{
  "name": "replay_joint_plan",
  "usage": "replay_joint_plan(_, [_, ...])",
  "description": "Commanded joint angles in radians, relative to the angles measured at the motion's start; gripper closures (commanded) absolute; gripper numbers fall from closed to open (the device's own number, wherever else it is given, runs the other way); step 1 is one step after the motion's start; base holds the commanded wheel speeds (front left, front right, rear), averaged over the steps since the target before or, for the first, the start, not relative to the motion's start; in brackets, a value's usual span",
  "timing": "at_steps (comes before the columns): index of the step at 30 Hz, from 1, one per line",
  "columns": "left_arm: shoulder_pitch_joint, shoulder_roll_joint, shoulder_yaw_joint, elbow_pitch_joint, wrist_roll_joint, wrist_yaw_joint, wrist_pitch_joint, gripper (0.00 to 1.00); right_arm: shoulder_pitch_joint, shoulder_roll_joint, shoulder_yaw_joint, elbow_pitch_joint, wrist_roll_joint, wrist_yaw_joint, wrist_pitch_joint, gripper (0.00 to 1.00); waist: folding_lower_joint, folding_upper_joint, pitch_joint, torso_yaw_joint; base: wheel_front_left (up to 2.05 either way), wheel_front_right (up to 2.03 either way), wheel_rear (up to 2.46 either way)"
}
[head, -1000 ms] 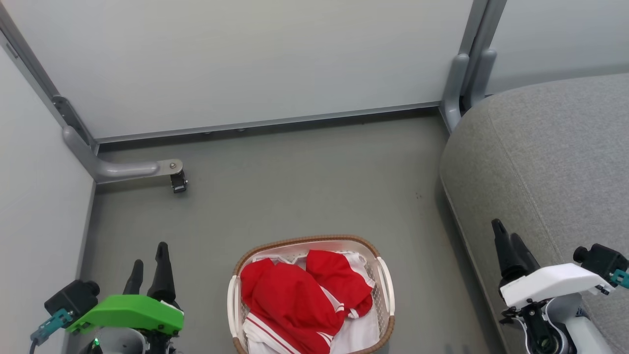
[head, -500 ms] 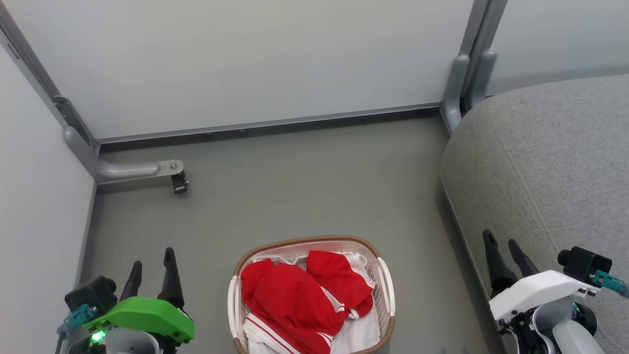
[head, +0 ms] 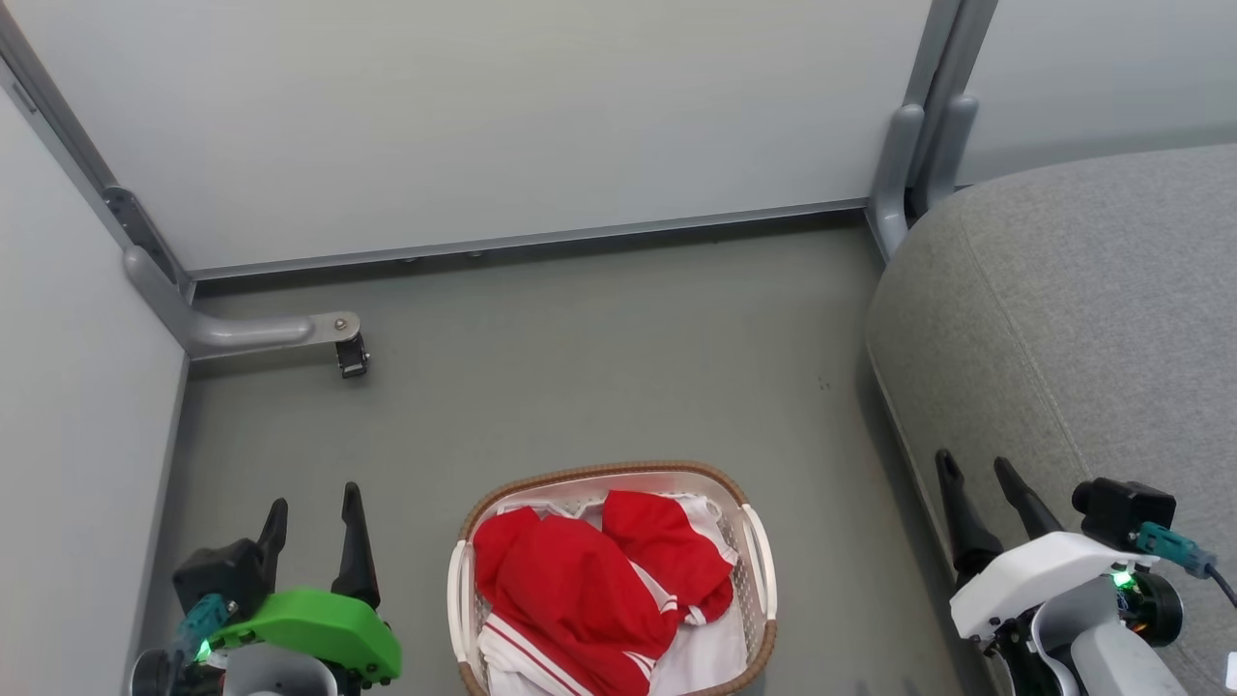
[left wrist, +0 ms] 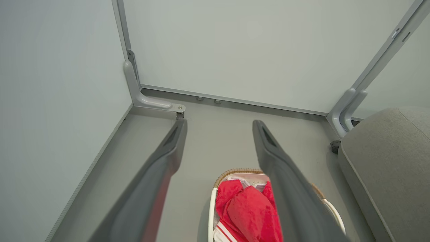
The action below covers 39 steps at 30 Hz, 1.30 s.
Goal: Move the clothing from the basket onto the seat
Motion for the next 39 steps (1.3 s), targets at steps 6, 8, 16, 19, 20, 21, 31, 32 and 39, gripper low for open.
replay_joint_plan(6, [0.004,0.018,-0.013,-0.016,0.068,0.015,-0.022,0.0,-0.007,-0.012,0.017,0.003,-0.084,0.0,-0.025,0.0,0.0,-0.0001,0.001,0.0,0.0,0.0,0.0])
replay_joint_plan(8, [0.009,0.017,-0.014,-0.02,0.082,0.02,-0.027,0.0,-0.004,-0.014,0.02,0.005,-0.103,0.0,-0.029,0.0,0.0,-0.0001,0.001,0.0,0.0,0.0,0.0])
replay_joint_plan(16, [0.03,0.009,-0.007,-0.03,0.146,0.016,-0.045,0.0,0.006,-0.016,0.035,0.009,-0.168,0.0,-0.047,0.0,0.0,-0.0001,-0.001,0.002,0.0,0.0,0.0])
replay_joint_plan(19, [0.038,0.005,0.0,-0.035,0.172,0.013,-0.052,0.0,0.009,-0.015,0.038,0.01,-0.19,0.0,-0.054,0.0,0.0,-0.0001,-0.001,0.003,0.0,0.0,0.0])
replay_joint_plan(20, [0.04,0.004,0.002,-0.037,0.184,0.012,-0.053,0.0,0.011,-0.014,0.039,0.01,-0.197,0.0,-0.056,0.0,0.0,-0.0001,-0.001,0.004,0.0,0.0,0.0])
replay_joint_plan(21, [0.041,0.004,0.003,-0.039,0.192,0.011,-0.056,0.0,0.012,-0.014,0.039,0.01,-0.203,0.0,-0.058,0.0,0.0,-0.0001,-0.001,0.004,0.0,0.0,0.0])
replay_joint_plan(31, [0.058,-0.018,0.02,-0.045,0.277,-0.019,-0.077,0.0,0.022,-0.016,0.037,0.015,-0.275,0.0,-0.08,0.0,0.0,-0.0001,0.006,0.005,0.0,0.0,0.0])
replay_joint_plan(32, [0.057,-0.02,0.02,-0.044,0.286,-0.023,-0.079,0.0,0.019,-0.017,0.039,0.013,-0.281,0.0,-0.082,0.0,0.0,-0.0001,0.012,0.004,0.0,0.0,0.0])
replay_joint_plan(39, [-0.009,-0.052,-0.003,-0.006,0.346,-0.076,-0.092,0.0,-0.036,-0.03,0.042,-0.022,-0.319,0.0,-0.094,0.0,0.0,-0.0001,0.117,-0.007,0.0,0.0,0.0])
